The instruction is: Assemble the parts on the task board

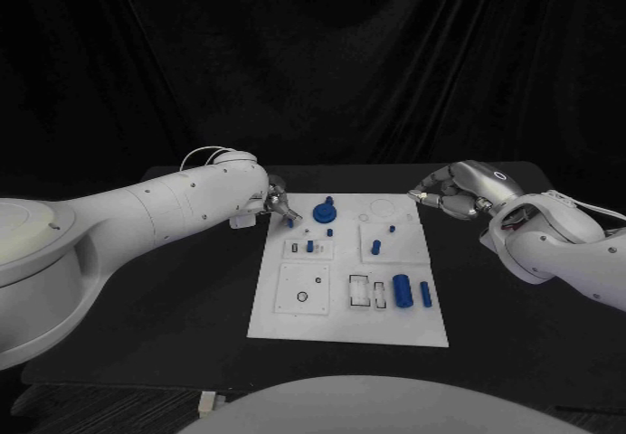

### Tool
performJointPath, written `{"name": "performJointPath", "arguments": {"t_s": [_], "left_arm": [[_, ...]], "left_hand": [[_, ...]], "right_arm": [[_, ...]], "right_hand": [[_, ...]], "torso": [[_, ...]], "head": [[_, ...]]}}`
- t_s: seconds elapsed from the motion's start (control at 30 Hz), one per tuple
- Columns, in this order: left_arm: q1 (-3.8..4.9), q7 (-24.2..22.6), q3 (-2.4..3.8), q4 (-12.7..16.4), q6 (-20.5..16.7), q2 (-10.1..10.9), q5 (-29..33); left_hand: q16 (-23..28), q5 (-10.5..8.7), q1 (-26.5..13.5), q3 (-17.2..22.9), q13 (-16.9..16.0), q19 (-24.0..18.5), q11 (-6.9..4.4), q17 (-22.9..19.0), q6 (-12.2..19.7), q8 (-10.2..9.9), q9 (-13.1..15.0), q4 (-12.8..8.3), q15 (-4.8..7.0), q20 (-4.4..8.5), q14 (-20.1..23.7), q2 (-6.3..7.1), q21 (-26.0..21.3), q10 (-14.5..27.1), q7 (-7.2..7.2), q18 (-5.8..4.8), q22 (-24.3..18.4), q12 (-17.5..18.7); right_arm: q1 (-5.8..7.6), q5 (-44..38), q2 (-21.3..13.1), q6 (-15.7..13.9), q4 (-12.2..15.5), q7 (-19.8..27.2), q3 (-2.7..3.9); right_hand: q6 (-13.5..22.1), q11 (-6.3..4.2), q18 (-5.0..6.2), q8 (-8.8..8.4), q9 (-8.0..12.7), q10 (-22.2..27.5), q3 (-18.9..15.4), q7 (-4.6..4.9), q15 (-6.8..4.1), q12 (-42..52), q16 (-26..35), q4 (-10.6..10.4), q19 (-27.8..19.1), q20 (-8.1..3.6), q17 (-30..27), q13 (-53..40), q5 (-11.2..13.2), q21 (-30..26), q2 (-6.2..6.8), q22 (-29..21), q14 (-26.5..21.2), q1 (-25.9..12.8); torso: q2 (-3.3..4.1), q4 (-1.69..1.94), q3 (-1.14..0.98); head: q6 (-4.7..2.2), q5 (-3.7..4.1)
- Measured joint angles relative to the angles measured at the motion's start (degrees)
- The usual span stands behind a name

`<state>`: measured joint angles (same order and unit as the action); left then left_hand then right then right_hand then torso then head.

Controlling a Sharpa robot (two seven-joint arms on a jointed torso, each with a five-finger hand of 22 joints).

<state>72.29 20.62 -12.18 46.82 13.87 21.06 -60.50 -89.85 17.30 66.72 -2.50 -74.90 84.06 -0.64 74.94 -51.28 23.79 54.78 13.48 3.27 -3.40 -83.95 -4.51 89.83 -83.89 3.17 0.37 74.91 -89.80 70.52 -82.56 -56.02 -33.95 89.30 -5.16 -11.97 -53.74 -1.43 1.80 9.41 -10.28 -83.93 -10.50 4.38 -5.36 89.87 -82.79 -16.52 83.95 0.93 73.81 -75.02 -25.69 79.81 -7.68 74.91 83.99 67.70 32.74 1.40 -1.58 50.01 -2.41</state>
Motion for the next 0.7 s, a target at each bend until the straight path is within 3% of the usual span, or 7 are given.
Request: {"name": "performJointPath", "arguments": {"t_s": [0.27,0.43,0.7], "left_arm": [[-0.08,-0.10,0.00,-0.23,0.02,-0.14,0.00],[-0.09,-0.13,0.00,-0.28,0.09,-0.15,0.00],[-0.13,-0.21,0.03,-0.31,0.19,0.04,0.01]], "left_hand": [[0.00,1.91,2.23,2.16,0.00,0.00,0.01,0.00,0.00,-0.94,0.00,-1.65,0.00,0.00,0.00,-0.01,0.00,-0.01,0.00,0.00,0.00,0.00],[0.00,4.86,4.38,5.20,0.00,0.00,0.01,-0.01,-0.22,-1.55,0.02,-3.52,0.00,0.00,0.00,0.64,0.00,-0.01,-0.21,0.00,0.00,0.00],[0.00,5.63,5.15,9.62,0.00,0.00,-0.18,-0.01,-0.46,-2.51,0.36,-5.12,0.00,0.00,0.00,1.42,0.00,-0.23,-0.44,0.00,0.00,0.00]], "right_arm": [[-0.06,0.05,-0.02,0.11,0.00,0.03,0.00],[-0.07,0.08,-0.02,0.19,0.00,0.04,0.00],[-0.11,0.10,-0.10,0.26,0.00,0.06,0.00]], "right_hand": [[0.00,0.00,0.00,0.00,0.00,0.00,0.00,0.00,0.00,0.05,0.00,0.00,0.00,0.00,-0.06,-0.09,0.00,0.00,-0.25,0.00,-0.01,0.25],[0.00,0.00,0.00,0.00,0.00,0.00,0.00,0.00,0.01,0.16,0.00,0.00,0.00,0.00,-0.06,-0.04,0.00,0.00,-0.32,0.00,-0.01,0.32],[0.00,0.00,0.00,0.00,0.00,0.00,0.00,0.00,0.01,0.17,0.26,0.00,0.00,0.00,-0.20,-0.03,0.00,0.00,-0.32,0.00,-0.01,0.32]], "torso": [[0.01,-0.01,0.00],[0.01,-0.02,0.00],[-0.01,-0.02,0.00]], "head": [[0.00,-0.03],[0.00,-0.12],[0.00,-0.24]]}}
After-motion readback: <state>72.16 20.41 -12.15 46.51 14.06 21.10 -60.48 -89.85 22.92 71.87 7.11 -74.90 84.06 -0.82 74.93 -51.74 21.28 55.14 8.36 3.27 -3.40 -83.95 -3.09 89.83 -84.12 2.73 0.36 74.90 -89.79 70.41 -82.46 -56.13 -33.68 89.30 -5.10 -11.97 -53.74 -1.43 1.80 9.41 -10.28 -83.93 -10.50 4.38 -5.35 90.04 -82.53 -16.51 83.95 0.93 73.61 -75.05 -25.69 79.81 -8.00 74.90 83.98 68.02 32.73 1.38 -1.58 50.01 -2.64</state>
